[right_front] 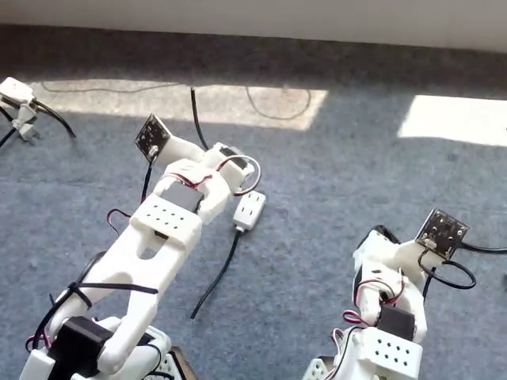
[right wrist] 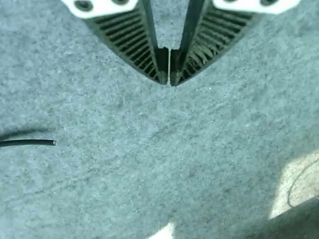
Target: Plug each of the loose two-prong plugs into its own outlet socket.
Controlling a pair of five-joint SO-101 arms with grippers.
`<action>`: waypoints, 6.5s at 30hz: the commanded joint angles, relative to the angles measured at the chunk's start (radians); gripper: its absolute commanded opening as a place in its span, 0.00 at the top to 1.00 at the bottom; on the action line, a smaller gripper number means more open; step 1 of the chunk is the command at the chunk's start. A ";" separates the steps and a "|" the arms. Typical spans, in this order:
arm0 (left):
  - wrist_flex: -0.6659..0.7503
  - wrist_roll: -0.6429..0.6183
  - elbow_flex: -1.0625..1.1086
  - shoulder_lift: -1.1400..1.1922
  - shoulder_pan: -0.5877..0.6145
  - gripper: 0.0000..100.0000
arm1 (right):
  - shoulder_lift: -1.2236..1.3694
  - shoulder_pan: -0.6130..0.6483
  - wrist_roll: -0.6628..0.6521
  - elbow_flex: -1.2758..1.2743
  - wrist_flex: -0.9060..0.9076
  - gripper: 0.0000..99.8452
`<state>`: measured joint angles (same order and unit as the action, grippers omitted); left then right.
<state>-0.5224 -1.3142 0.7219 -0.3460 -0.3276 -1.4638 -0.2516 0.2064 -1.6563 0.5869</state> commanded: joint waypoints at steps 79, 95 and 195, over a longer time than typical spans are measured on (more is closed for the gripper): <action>-1.066 -0.143 -1.239 0.938 -0.067 0.99 | -0.013 0.016 0.003 0.007 0.044 0.97; -1.066 -0.347 -1.185 0.938 -0.062 0.99 | -0.013 0.016 0.003 0.007 0.044 0.97; -1.171 1.458 -1.710 0.997 0.085 0.90 | -0.013 0.010 0.003 0.002 0.027 0.97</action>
<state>-1.6594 0.1450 -0.6421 0.6667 -0.2693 -1.4668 -0.2409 0.2064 -1.6563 0.6268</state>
